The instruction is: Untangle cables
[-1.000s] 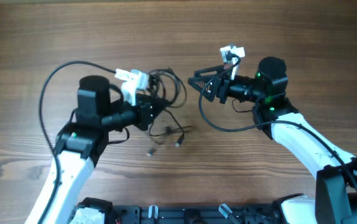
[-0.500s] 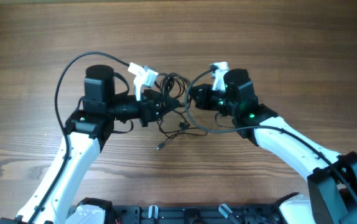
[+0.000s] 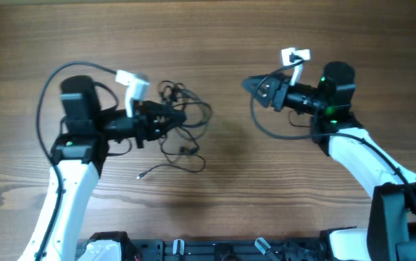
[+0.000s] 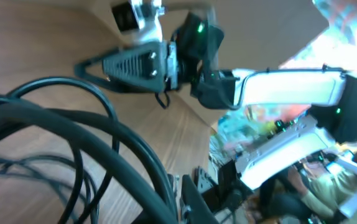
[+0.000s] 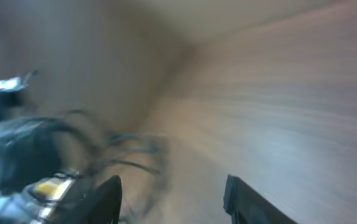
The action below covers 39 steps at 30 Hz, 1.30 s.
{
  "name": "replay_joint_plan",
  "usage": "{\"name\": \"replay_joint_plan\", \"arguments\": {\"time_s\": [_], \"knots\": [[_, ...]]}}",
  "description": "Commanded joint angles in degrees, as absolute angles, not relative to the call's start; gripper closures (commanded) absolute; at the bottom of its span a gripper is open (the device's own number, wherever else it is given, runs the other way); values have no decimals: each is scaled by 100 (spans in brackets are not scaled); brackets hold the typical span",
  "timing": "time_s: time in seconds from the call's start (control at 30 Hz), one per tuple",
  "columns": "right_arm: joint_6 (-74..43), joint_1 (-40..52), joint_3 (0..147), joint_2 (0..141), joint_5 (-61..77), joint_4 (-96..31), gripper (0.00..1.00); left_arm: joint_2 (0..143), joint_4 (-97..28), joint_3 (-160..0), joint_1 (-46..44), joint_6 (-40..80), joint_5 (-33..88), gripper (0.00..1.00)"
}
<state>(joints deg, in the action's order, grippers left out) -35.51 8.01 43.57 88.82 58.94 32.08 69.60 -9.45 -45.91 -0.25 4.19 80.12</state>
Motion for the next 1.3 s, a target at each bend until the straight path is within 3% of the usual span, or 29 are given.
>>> {"name": "replay_joint_plan", "arguments": {"time_s": [0.0, 0.2, 0.23, 0.33, 0.37, 0.47, 0.73, 0.83, 0.97, 1.1, 1.23, 1.27], "knots": [[-4521, 1299, 4381, 8941, 6547, 3979, 38, 7089, -917, -4609, -600, 167, 7537, 96], [-4512, 2163, 4381, 8943, 6353, 4066, 34, 7094, -849, -4609, -1153, 163, 6910, 96], [-4499, 2241, 4381, 8943, 6042, 3870, 40, 7094, -838, -4609, -1179, 165, 6912, 96], [-4386, 2276, 4381, 8945, 4456, 2705, 89, 7091, -683, -4609, -1203, 169, 7347, 96], [-4346, 2163, 4381, 8943, 3557, 2130, 96, 7081, -504, -4609, -1140, 172, 7787, 96], [-4281, 1417, 4381, 8943, 2762, 1033, 95, 6993, -537, -4609, -707, 193, 8289, 96], [-3284, -878, 4381, 8936, 3118, -377, 96, 6954, -659, -4609, 1063, 196, 7968, 96], [-3262, -1575, 4381, 8936, 3247, -373, 96, 6954, -1194, -4609, 1409, 395, 6707, 96], [-3479, -2502, 4381, 8936, 3269, -377, 96, 6954, -1511, -4609, 1428, 2486, 3732, 96], [-3479, -3079, 4381, 8936, 3935, -373, 94, 6958, -1424, -4609, 1417, 4294, 2462, 96], [-3448, -2923, 4381, 8936, 4552, -357, 70, 7111, -548, -4609, 899, 4327, 3739, 93], [-3446, -2775, 4381, 8936, 4619, -353, 60, 7192, -86, -4609, 552, 4134, 4213, 89]]}}
